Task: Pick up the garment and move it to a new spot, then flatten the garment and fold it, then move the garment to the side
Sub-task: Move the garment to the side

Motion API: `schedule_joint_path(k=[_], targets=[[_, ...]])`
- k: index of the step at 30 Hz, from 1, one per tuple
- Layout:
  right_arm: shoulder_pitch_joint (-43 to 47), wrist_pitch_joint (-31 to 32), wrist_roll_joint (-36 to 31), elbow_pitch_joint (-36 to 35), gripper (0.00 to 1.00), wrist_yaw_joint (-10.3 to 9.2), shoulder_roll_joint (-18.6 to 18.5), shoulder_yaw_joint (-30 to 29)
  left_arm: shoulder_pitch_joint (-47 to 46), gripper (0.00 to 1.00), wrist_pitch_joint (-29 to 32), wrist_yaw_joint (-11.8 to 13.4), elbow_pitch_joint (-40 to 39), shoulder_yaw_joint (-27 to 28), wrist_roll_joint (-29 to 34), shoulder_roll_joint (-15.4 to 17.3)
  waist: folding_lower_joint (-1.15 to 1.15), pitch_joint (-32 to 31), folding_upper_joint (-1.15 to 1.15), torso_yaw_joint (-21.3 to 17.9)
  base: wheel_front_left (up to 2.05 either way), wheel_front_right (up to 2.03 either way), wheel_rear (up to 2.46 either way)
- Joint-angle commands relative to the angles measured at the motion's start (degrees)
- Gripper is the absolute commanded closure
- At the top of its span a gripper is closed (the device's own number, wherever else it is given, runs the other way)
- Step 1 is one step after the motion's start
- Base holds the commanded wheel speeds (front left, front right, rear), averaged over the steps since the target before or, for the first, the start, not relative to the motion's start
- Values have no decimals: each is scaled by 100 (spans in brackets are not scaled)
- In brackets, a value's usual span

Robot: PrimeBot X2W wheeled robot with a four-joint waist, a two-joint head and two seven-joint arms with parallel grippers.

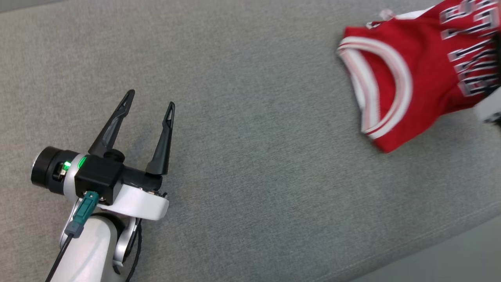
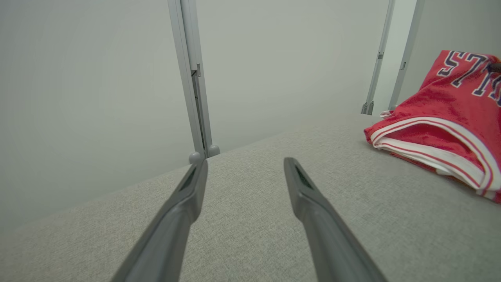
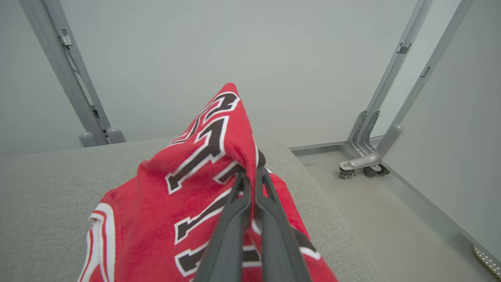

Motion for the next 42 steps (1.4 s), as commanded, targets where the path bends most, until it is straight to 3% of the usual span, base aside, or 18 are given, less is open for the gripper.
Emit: schedule_joint_path(k=[1,6,10,11,12,13,21,30,36,42], targets=[[-140,-80,67,101,100,-1,-181,-118,-120,0,38,-29,-60,-15,65,49,0,203,0,90,0,0,0],[-382,-156,159,509,100,-1,-669,-414,-267,0,155,-41,-251,-85,133,144,0,491,0,251,0,0,0],[-405,-159,216,881,100,-1,-680,-526,-301,0,234,-41,-343,-115,163,192,0,639,0,307,0,0,0],[-415,-161,219,945,69,-1,-687,-594,-308,0,260,-49,-370,-132,180,208,0,673,0,317,0,0,0],[-395,-162,234,1016,26,-1,-650,-643,-305,0,269,-56,-388,-139,189,226,0,691,0,322,0,0,0],[-363,-160,211,1055,0,-1,-624,-685,-306,0,282,-61,-402,-140,191,247,0,709,0,324,0,0,0],[42,-160,85,885,0,-1,-346,-1206,-253,0,286,8,-384,-117,123,279,0,615,0,175,0,0,0],[1105,-160,-479,-336,0,-1,55,-1997,6,0,61,136,-119,-104,-82,113,0,55,0,188,0,0,0],[2135,-160,-1181,-1594,0,-1,753,-2438,282,0,-173,265,89,10,-273,21,0,-370,0,368,0,0,0],[2931,-161,-1663,-2627,0,-1,1389,-2330,491,0,-358,388,291,103,-445,-103,0,-675,0,755,0,0,0]])
